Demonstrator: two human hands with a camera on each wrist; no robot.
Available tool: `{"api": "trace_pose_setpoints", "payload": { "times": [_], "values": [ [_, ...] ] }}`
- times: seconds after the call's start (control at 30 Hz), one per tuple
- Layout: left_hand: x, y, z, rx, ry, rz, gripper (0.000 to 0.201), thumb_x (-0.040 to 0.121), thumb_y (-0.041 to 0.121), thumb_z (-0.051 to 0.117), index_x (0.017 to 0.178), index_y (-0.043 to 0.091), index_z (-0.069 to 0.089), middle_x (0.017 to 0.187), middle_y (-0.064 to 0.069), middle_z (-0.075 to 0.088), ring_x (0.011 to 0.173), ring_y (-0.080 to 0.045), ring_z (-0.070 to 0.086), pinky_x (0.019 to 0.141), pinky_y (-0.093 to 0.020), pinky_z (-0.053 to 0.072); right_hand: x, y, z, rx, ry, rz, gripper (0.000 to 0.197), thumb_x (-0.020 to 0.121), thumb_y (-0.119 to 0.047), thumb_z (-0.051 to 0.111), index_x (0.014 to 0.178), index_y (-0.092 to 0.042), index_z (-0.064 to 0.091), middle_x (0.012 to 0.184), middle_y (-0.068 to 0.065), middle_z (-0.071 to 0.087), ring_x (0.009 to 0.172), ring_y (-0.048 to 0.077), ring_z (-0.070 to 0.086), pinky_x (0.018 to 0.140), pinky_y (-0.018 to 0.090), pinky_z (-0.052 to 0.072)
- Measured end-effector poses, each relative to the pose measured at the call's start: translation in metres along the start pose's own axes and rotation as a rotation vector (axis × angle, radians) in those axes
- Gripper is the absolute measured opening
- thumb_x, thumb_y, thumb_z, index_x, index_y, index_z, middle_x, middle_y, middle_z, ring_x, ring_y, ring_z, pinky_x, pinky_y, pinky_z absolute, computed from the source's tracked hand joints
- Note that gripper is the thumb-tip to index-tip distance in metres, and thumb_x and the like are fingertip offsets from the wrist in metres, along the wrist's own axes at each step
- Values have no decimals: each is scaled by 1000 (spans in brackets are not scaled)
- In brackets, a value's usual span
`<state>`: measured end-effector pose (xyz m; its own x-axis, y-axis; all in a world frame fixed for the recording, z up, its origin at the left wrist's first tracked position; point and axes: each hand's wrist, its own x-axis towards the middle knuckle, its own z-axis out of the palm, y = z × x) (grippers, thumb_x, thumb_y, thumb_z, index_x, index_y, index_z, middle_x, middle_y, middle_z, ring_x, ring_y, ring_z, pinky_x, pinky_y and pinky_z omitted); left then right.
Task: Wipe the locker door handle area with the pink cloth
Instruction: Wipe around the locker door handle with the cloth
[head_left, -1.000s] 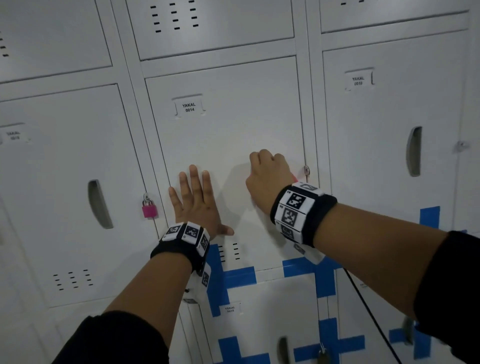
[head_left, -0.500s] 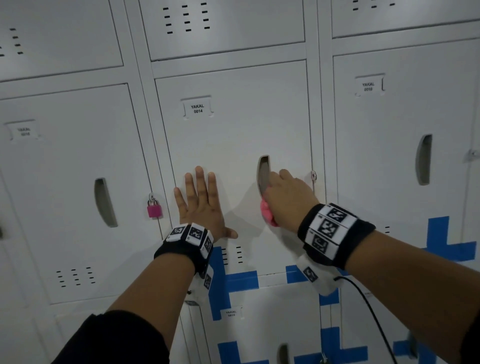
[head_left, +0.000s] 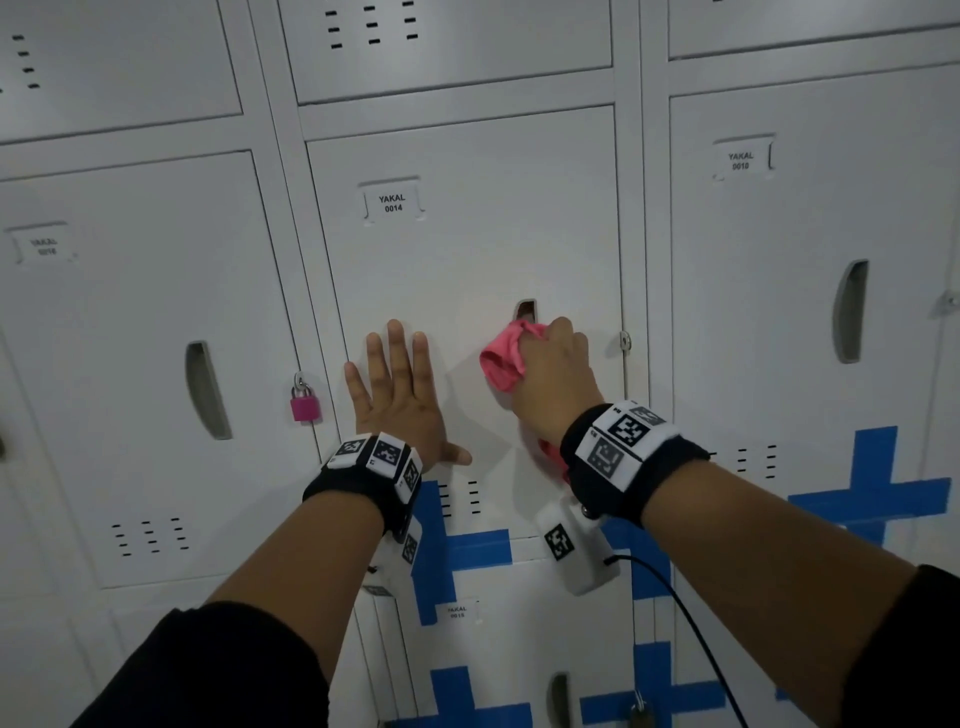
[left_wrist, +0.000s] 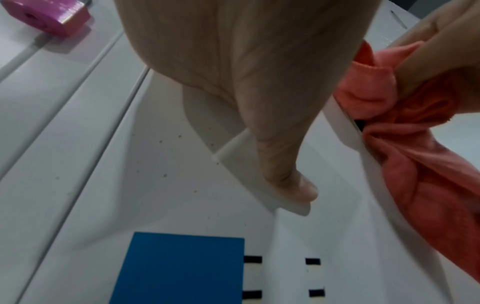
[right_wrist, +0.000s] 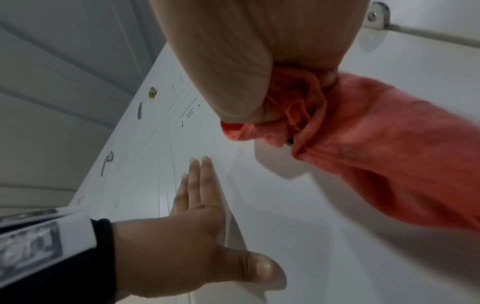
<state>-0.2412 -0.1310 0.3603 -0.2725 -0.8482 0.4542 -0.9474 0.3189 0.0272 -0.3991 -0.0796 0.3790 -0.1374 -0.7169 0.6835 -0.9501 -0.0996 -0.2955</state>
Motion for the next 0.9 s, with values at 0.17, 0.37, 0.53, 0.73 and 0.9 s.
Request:
{"api": "trace_pose_setpoints", "payload": {
  "times": [0.17, 0.37, 0.53, 0.73, 0.9],
  "values": [
    [0, -1, 1, 1, 11, 9, 159, 48, 76, 72, 128, 12, -50, 128, -9, -63, 116, -32, -59, 103, -58, -28, -26, 9, -8, -350, -163, -135, 32, 90, -30, 59, 112, -7, 59, 115, 11, 47, 110, 29, 43, 90, 38, 48],
    [-1, 0, 1, -6, 6, 8, 159, 48, 75, 73, 128, 13, -50, 131, -10, -60, 119, -33, -56, 104, -58, -27, -22, 4, -13, -564, -186, -239, 19, 90, -22, 53, 103, -14, 65, 112, 9, 52, 110, 29, 43, 84, 36, 44],
    [0, 0, 0, -11, -7, -3, 160, 48, 75, 73, 125, 14, -53, 129, -9, -63, 119, -32, -57, 105, -57, -27, -18, 8, -26, -639, -174, -355, 9, 83, -27, 60, 86, -18, 62, 106, 6, 53, 105, 26, 44, 74, 33, 38],
    [0, -1, -1, -15, -17, -4, 158, 51, 74, 72, 125, 14, -53, 129, -9, -63, 118, -32, -58, 103, -58, -29, -7, 10, -33, -748, 2, -368, 22, 80, -26, 66, 97, -13, 70, 103, 6, 58, 99, 27, 51, 72, 34, 42],
    [0, -1, -2, -3, -30, -4, 157, 52, 75, 71, 126, 13, -52, 129, -10, -63, 117, -33, -58, 103, -58, -28, 7, -8, -38, -903, 9, -336, 22, 88, -33, 54, 92, -17, 68, 109, 5, 48, 106, 27, 41, 83, 35, 34]
  ]
}}
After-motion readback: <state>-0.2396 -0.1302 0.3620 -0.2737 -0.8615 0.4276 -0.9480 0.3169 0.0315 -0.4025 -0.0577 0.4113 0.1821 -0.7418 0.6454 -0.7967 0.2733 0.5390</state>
